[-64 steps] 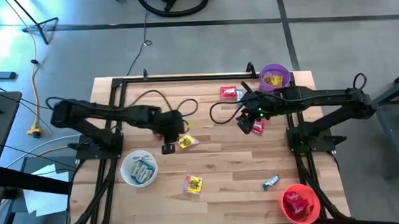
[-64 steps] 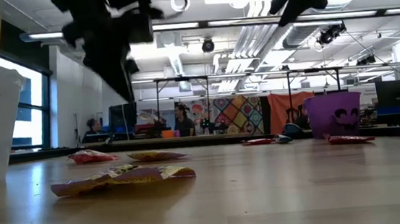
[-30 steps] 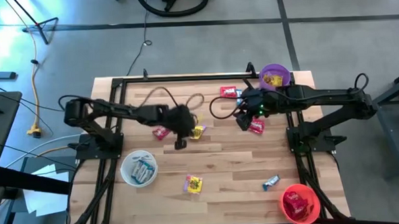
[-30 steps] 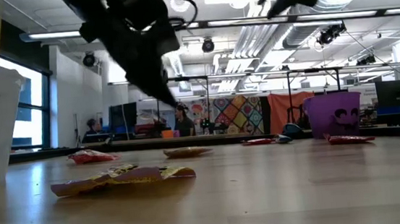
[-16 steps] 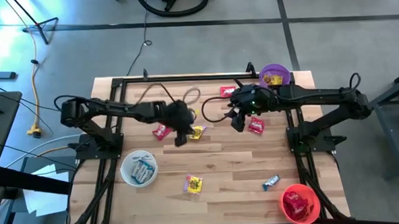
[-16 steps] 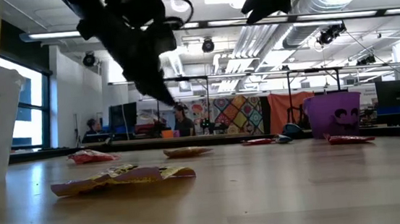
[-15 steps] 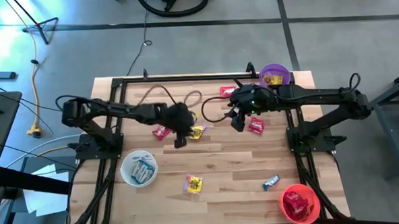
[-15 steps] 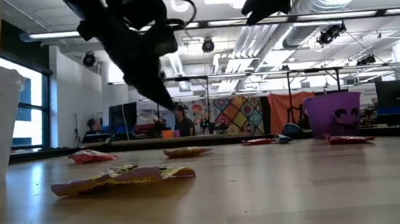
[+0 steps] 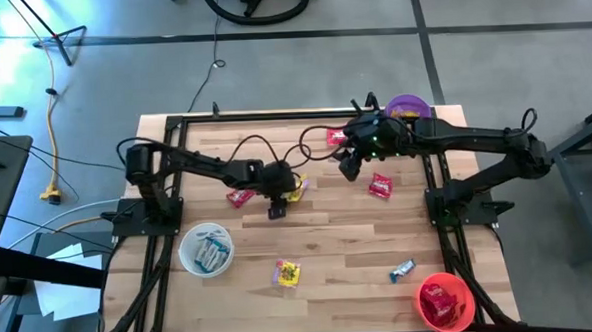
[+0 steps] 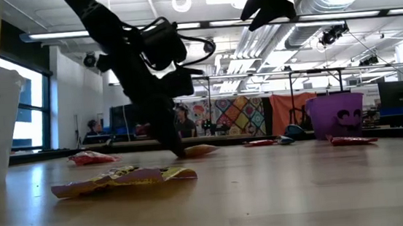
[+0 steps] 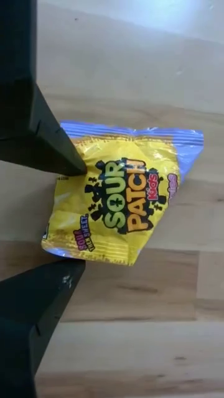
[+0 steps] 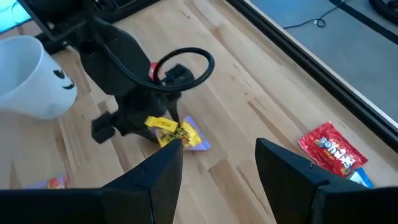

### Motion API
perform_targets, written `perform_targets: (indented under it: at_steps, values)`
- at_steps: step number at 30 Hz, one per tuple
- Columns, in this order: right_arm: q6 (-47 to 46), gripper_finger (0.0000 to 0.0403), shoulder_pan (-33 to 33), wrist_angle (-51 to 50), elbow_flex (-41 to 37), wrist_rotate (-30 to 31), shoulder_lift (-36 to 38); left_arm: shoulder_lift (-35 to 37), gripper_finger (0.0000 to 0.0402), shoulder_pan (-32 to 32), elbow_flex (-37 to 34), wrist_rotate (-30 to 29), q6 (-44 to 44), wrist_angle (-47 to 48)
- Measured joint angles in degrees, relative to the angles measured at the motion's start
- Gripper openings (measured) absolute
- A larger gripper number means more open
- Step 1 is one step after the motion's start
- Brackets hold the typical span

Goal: Sort candy
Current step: Put the yellow candy into the purple bin

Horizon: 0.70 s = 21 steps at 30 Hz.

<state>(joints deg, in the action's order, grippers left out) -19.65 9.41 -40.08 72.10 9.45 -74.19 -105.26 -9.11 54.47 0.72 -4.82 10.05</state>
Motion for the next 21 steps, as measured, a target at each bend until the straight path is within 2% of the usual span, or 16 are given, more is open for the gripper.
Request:
perform_targets:
  at_steps: [3,6,14,21]
  values:
    - [-1.2,0.0197,0.0,0.1,0.0,0.0,0.0,-1.3,0.022,-0.3,0.0,-0.1,-0.4,-0.8]
    - [-1.3,0.0197,0.0,0.1,0.0,0.0,0.0,-1.7,0.0188,-0.3,-0.1,-0.6,-1.3,-2.3]
    - [0.3,0.0197,0.0,0.1,0.0,0.0,0.0,1.7,0.0018,-1.1,-0.5,-0.3,-1.8,-2.3]
    - [3.2,0.0197,0.0,1.4,0.0,-0.5,0.0,9.5,0.0003,-5.7,-0.4,10.4,0.0,-3.0]
